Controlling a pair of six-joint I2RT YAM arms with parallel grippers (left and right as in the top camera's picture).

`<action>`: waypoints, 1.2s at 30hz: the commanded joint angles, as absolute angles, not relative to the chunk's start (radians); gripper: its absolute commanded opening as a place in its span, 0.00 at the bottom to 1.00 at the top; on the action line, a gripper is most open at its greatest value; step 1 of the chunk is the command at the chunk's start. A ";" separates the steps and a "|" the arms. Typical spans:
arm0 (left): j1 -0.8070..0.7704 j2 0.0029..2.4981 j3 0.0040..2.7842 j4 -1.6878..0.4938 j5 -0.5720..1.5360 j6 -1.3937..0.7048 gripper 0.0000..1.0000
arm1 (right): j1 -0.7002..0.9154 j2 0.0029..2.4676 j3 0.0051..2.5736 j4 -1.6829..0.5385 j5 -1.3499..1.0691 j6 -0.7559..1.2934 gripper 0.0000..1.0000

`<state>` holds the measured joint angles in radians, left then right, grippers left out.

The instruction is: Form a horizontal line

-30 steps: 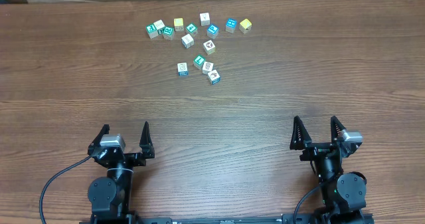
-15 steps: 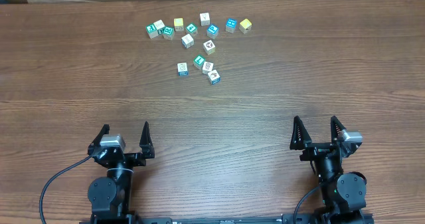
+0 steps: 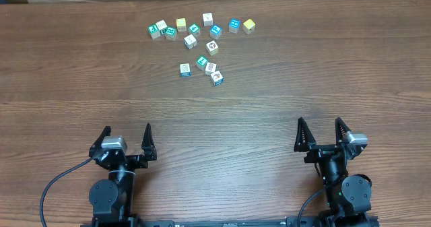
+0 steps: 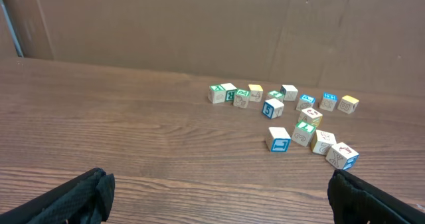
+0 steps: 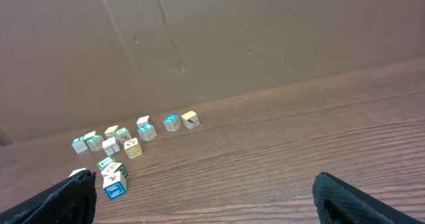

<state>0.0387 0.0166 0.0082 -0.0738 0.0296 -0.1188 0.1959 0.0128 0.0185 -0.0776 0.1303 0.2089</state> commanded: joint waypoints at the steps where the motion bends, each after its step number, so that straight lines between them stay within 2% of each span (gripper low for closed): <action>1: 0.028 0.004 0.005 -0.067 0.026 -0.093 1.00 | 0.189 0.003 0.008 -0.073 0.127 0.209 1.00; 6: 0.028 0.004 0.005 -0.015 0.038 -0.093 0.99 | 0.189 0.003 0.008 -0.073 0.126 0.208 1.00; 10: 0.028 0.004 0.045 0.010 0.126 -0.093 1.00 | 0.189 0.003 0.008 -0.073 0.127 0.208 1.00; 20: 0.028 0.049 0.451 -0.223 0.150 -0.081 1.00 | 0.189 0.003 0.008 -0.073 0.127 0.209 1.00; 26: 0.028 0.229 0.786 -0.389 0.152 -0.079 1.00 | 0.189 0.003 0.008 -0.073 0.127 0.209 1.00; 36: 0.028 0.728 1.450 -0.881 0.185 0.009 1.00 | 0.189 0.003 0.008 -0.073 0.127 0.209 1.00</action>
